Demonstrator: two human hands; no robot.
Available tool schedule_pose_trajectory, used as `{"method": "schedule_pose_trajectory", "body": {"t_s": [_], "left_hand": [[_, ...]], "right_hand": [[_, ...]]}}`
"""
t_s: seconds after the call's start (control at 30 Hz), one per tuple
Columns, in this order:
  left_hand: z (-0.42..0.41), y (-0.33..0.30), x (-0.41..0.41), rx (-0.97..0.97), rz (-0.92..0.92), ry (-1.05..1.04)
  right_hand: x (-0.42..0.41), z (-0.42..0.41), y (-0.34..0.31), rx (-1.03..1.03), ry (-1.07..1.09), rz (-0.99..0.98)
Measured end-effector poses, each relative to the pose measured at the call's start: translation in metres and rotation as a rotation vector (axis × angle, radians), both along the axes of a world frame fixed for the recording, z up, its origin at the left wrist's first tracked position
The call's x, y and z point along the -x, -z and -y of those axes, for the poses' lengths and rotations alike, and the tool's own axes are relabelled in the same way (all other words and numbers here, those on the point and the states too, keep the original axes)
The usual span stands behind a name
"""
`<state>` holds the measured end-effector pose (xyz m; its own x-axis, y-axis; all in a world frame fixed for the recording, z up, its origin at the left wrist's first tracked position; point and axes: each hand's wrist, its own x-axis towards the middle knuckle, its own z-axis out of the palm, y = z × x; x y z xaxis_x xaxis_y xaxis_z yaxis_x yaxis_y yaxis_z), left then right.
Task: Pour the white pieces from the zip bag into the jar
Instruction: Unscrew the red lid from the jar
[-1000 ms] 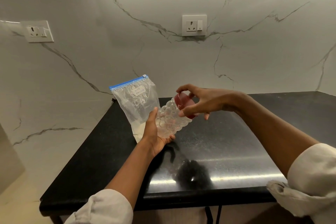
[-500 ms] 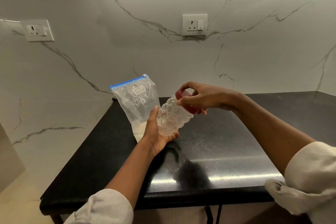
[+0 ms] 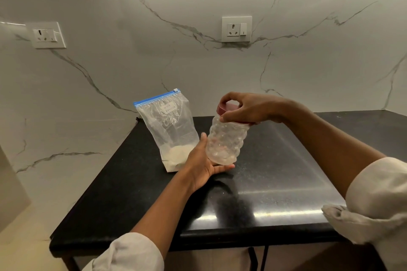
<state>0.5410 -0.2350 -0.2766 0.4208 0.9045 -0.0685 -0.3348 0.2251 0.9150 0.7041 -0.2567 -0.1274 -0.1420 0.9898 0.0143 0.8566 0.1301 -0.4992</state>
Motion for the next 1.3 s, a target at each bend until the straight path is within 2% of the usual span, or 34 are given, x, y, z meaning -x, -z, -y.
{"method": "schedule_pose_trajectory", "body": {"t_s": [0.07, 0.17, 0.23, 0.4, 0.53, 0.6, 0.8, 0.97, 1.1, 1.2, 1.3], "left_hand": [[0.004, -0.002, -0.002, -0.264, -0.164, -0.036], [0.011, -0.006, -0.008, -0.760, -0.544, -0.178], [0.007, -0.004, -0.010, -0.855, -0.647, -0.263], [0.000, 0.009, -0.006, -0.863, -0.696, -0.285], [0.004, 0.009, -0.007, -0.840, -0.735, -0.275], [0.005, 0.009, -0.009, -0.830, -0.742, -0.263], [0.006, 0.008, -0.010, -0.838, -0.754, -0.252], [0.003, 0.006, -0.011, -0.852, -0.768, -0.261], [0.004, 0.005, -0.011, -0.846, -0.777, -0.241], [0.004, 0.003, -0.010, -0.804, -0.756, -0.261], [0.004, 0.001, -0.009, -0.741, -0.708, -0.294]], "right_hand": [[0.001, -0.001, 0.001, -0.040, 0.024, 0.037], [0.006, -0.001, 0.003, -0.097, 0.050, 0.117], [0.011, 0.001, 0.000, -0.096, 0.020, 0.175], [0.018, 0.008, -0.017, 0.172, -0.106, 0.270], [0.026, 0.005, -0.018, 0.124, 0.063, 0.433], [0.028, 0.001, -0.016, 0.138, 0.063, 0.482], [0.030, -0.001, -0.019, 0.266, -0.026, 0.413], [0.034, -0.007, -0.009, 0.155, 0.030, 0.484], [0.030, -0.008, -0.015, 0.129, -0.024, 0.467], [0.020, -0.007, -0.013, 0.029, -0.123, 0.358], [0.007, -0.005, -0.001, -0.210, -0.202, 0.184]]}}
